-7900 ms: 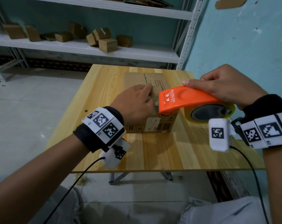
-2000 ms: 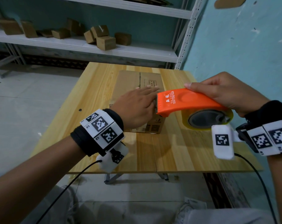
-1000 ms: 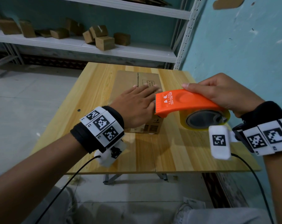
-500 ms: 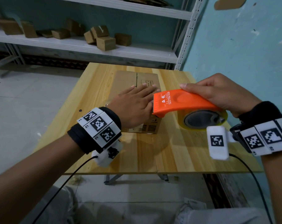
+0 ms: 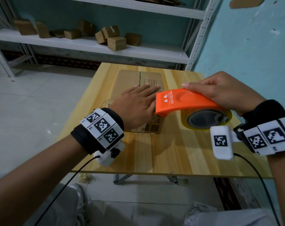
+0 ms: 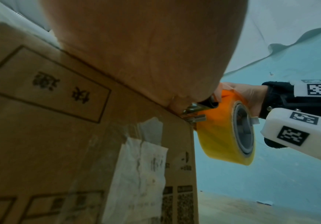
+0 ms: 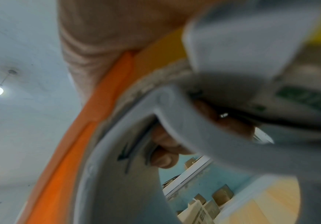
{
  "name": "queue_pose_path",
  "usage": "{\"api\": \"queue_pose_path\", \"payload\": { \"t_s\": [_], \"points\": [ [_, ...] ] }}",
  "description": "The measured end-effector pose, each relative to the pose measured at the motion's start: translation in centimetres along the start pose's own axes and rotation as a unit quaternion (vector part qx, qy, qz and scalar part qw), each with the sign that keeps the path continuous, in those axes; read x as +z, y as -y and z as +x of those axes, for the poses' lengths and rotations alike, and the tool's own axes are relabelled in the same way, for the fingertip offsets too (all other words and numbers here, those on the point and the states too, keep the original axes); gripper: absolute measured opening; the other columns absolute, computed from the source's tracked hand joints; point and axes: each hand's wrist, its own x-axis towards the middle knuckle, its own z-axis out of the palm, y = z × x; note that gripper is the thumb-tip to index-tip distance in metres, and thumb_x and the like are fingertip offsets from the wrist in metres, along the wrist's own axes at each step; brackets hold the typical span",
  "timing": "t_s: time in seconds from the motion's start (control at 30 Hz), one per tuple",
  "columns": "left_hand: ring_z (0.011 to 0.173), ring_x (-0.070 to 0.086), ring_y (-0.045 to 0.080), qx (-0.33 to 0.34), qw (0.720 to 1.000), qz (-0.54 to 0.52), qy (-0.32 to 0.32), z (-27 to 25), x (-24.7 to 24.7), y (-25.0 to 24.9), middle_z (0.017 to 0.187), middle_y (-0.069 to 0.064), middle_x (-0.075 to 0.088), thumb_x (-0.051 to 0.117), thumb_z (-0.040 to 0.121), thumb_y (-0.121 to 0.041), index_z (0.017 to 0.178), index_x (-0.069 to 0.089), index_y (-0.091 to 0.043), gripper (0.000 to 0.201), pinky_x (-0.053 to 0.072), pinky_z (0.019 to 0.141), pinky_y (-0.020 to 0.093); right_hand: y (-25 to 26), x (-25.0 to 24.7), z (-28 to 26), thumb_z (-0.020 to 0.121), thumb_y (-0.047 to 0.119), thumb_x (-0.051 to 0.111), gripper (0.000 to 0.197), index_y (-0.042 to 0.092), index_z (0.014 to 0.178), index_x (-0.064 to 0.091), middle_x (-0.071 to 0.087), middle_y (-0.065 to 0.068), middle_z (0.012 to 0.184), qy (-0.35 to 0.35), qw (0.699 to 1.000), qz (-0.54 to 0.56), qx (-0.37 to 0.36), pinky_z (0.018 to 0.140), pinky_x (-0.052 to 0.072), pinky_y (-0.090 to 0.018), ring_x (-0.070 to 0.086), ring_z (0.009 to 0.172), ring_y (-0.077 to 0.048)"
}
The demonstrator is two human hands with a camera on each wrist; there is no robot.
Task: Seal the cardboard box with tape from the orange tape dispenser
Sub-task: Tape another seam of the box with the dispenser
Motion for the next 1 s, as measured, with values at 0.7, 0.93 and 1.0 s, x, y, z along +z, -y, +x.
{"api": "queue_pose_path", "payload": {
  "t_s": [0.7,0.93,1.0],
  "points": [
    [0.148,-0.001,0.013,-0.005,1.0,0.0,-0.008,0.1,0.2,0.2,0.161,-0.008,0.003,-0.005,0.088,-0.053,0.152,0.001,-0.033,0.067,0.005,0.121,0.038,-1.1,0.3,0.2,0.087,0.06,0.056,0.067,-0.005,0.077,0.073,0.057,-0.025,0.061,0.001,1.0,0.006,-0.011,0.048,0.04,-0.011,0.051,0.042,-0.013],
    [0.148,-0.001,0.013,-0.008,1.0,0.0,-0.009,-0.1,0.1,0.1,0.161,-0.008,0.002,-0.004,0.089,-0.051,0.152,0.0,-0.033,0.066,0.005,0.121,0.037,-1.6,0.6,-0.2,0.089,0.06,0.054,0.067,-0.004,0.076,0.072,0.06,-0.021,0.062,0.004,1.0,0.006,-0.007,0.058,0.044,-0.023,0.055,0.045,-0.015],
    [0.148,-0.001,0.013,-0.007,1.0,0.003,-0.01,0.0,0.2,0.1,0.161,-0.007,0.002,-0.005,0.088,-0.051,0.152,0.001,-0.033,0.067,0.006,0.121,0.038,-1.6,0.7,-0.2,0.09,0.058,0.053,0.067,-0.005,0.077,0.071,0.059,-0.018,0.06,0.003,1.0,0.006,-0.008,0.057,0.043,-0.021,0.053,0.042,-0.012]
  ]
}}
